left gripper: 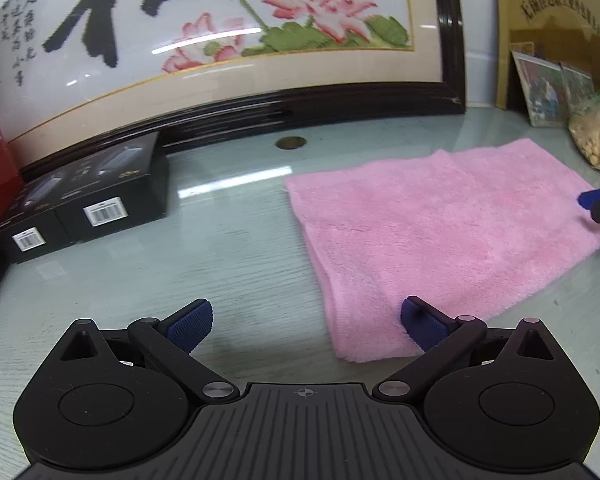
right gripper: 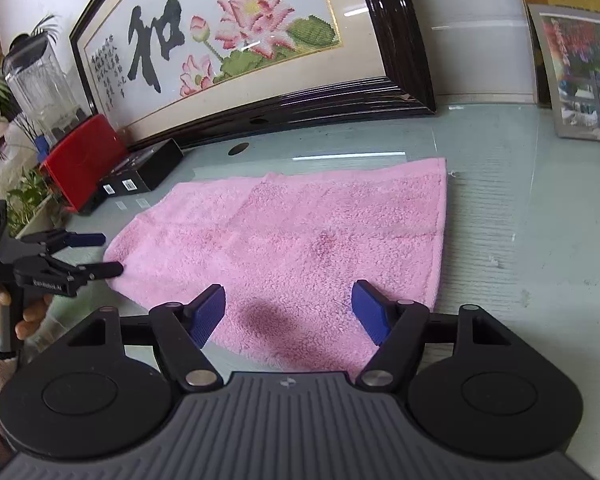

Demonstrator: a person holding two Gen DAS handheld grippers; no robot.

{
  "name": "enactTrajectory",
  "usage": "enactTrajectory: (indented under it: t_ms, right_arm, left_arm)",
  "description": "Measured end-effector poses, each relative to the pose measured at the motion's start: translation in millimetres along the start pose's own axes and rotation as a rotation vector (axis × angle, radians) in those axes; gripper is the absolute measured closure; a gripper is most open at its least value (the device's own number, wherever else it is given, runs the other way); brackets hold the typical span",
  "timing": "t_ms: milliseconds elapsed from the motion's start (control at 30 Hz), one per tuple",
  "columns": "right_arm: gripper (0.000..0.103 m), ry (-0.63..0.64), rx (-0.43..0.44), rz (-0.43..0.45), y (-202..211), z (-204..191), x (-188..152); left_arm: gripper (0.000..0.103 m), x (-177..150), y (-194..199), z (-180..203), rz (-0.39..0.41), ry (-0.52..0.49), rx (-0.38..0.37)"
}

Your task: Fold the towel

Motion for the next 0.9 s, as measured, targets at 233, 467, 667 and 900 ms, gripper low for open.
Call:
enactTrajectory:
  t_ms: [233, 467, 667, 900]
  right_arm:
    - [0.03, 0.054, -0.03, -0.004, 0.7, -4.3, -2.0]
    - [0.019, 0.102, -0.042, -0.002, -2.8, -13.4, -2.0]
    - [0.016, -0.017, 0.018, 0.041, 6.1, -3.8, 3.6]
    - [0.015, -0.136, 0.037, 0.106, 16.6, 14.6, 10.3]
  left_arm:
    - [0.0, -2.9, 6.7, -3.5, 0.012, -0.055, 0.015]
    - [0.0, -4.8, 9.0, -6.8, -0.002, -0.054, 0.004]
    - [0.001, -1.0, 14.8, -5.2, 0.047, -0.049, -0.003]
    - [0.0, 24.2, 15.9, -5.4, 0.19, 0.025, 0.017]
Point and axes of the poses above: each gripper's, at about its wrist camera, not at the fingertips, and y roughly against the way its jaws point, z to its right, x to its top, the point moved 9 cm from there along -y, roughly the way its jaws point, and after that the axes turned 14 degrees about y, right-handed, at the moved point
